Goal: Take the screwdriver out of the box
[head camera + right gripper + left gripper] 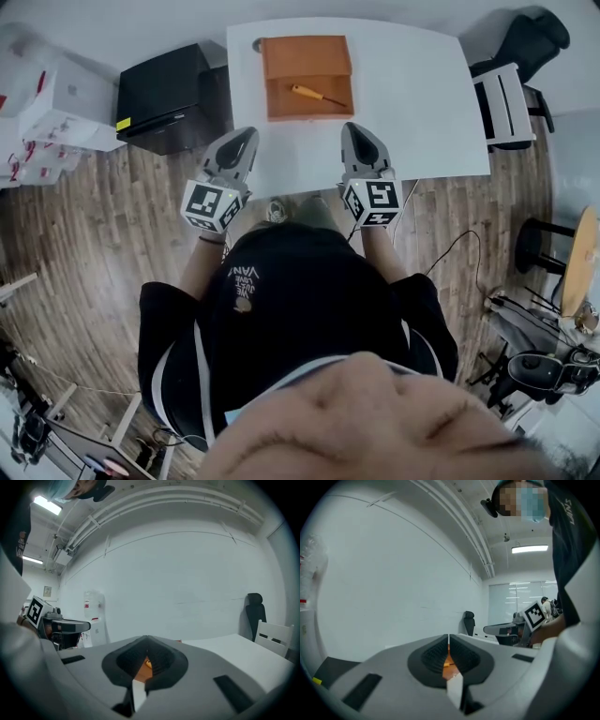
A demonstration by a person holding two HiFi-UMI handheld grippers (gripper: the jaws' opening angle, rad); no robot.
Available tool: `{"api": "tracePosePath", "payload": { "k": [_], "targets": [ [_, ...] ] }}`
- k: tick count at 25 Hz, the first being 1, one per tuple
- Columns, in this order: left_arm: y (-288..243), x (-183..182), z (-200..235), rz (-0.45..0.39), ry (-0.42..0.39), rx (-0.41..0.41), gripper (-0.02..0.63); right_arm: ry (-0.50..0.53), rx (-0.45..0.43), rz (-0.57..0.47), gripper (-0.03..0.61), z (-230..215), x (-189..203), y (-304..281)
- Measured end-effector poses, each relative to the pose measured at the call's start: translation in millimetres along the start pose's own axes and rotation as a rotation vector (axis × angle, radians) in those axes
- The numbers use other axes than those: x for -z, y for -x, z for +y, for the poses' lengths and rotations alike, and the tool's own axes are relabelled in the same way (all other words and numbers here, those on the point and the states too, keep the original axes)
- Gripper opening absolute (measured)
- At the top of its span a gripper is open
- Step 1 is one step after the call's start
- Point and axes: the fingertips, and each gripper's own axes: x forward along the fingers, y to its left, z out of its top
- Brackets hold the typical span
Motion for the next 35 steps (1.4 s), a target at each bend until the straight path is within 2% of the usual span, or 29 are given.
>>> {"api": "tracePosePath", "payload": {
  "k": [6, 21, 35],
  "targets": [
    [-17, -2, 5, 0.007, 0.009, -0.015, 0.017, 0.021, -0.017, 0.011, 0.012, -15, -3, -16],
    [-68, -21, 17, -0.033, 0.018, -0.128, 0.017, 0.092, -0.153, -0.022, 0.012, -51, -35, -76],
    [-73, -21, 36, -0.035, 0.035, -0.250, 0.017, 0.134, -0.292, -0.035, 0.012, -46, -49, -126]
  ]
}}
